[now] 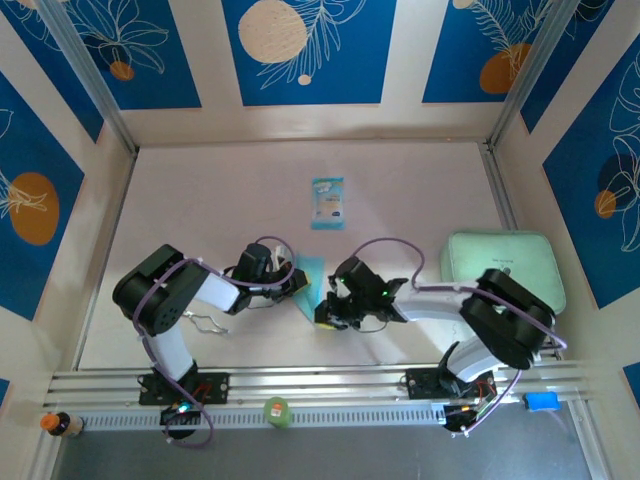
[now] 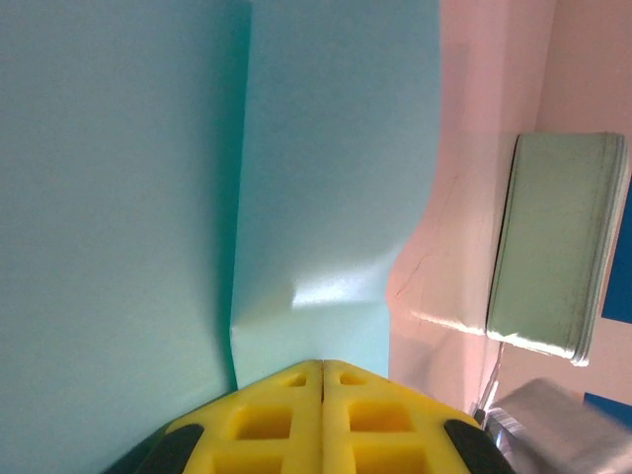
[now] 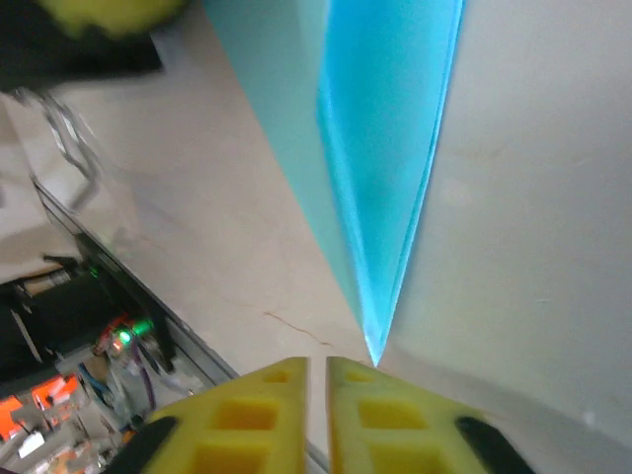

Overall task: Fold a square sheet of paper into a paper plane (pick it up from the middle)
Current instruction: Fourth fold the wing at the center of the table.

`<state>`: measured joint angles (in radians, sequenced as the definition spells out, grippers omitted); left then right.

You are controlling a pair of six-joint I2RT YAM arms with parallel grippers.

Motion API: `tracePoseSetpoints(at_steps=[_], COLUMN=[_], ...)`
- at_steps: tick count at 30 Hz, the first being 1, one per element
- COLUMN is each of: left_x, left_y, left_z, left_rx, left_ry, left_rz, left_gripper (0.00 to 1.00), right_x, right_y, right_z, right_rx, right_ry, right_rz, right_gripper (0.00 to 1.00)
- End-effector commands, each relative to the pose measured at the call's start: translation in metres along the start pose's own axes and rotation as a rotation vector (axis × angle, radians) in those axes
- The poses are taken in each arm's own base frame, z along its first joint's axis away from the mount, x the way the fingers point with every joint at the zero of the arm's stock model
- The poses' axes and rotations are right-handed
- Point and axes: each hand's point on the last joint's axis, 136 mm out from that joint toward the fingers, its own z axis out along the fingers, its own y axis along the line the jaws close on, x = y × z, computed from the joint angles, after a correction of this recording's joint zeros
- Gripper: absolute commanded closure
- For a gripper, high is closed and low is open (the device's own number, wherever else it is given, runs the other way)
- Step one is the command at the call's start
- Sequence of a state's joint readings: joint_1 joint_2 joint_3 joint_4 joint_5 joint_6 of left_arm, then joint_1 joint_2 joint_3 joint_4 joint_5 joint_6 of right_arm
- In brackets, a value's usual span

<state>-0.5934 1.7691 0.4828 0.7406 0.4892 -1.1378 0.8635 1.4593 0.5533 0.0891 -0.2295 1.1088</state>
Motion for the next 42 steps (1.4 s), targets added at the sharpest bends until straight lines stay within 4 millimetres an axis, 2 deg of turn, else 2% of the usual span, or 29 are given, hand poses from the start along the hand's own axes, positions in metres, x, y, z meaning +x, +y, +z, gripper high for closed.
tracePoseSetpoints(at_steps=[1, 2, 5, 8, 18, 31, 36, 42], left_x=[0.016, 0.016, 0.015, 0.015, 0.015, 0.012, 0.009, 0.006], left_y=[0.055, 0.054, 0.053, 0.053, 0.053, 0.047, 0.037, 0.015], left_z=[-0.003, -0.004, -0.007, -0.010, -0.009, -0.009, -0.011, -0.015], left_rx=[-0.175, -0.171, -0.174, -0.187, -0.189, -0.180, -0.173, -0.160], left_ry=[0.010, 0.004, -0.009, -0.021, -0.020, -0.022, -0.021, 0.004], left_rz=[-0.099, -0.101, -0.099, -0.095, -0.095, -0.083, -0.047, 0.032], left_gripper=[1.00, 1.00, 1.00, 1.00, 1.00, 1.00, 0.97, 0.94], right_x=[-0.020, -0.026, -0.039, -0.048, -0.059, -0.051, -0.046, -0.044], right_y=[-0.012, -0.007, -0.002, 0.009, 0.019, -0.020, -0.034, -0.038], right_z=[-0.014, -0.015, -0.014, -0.007, 0.019, 0.032, 0.033, 0.030], right_rx=[0.032, 0.014, 0.031, -0.024, -0.059, 0.041, 0.078, 0.101], right_ry=[-0.078, -0.083, -0.101, -0.093, -0.048, -0.009, 0.009, 0.069], right_rz=[0.020, 0.012, 0.011, 0.024, 0.019, 0.091, 0.117, 0.060], right_gripper=[0.74, 0.70, 0.67, 0.66, 0.70, 0.94, 0.97, 0.98])
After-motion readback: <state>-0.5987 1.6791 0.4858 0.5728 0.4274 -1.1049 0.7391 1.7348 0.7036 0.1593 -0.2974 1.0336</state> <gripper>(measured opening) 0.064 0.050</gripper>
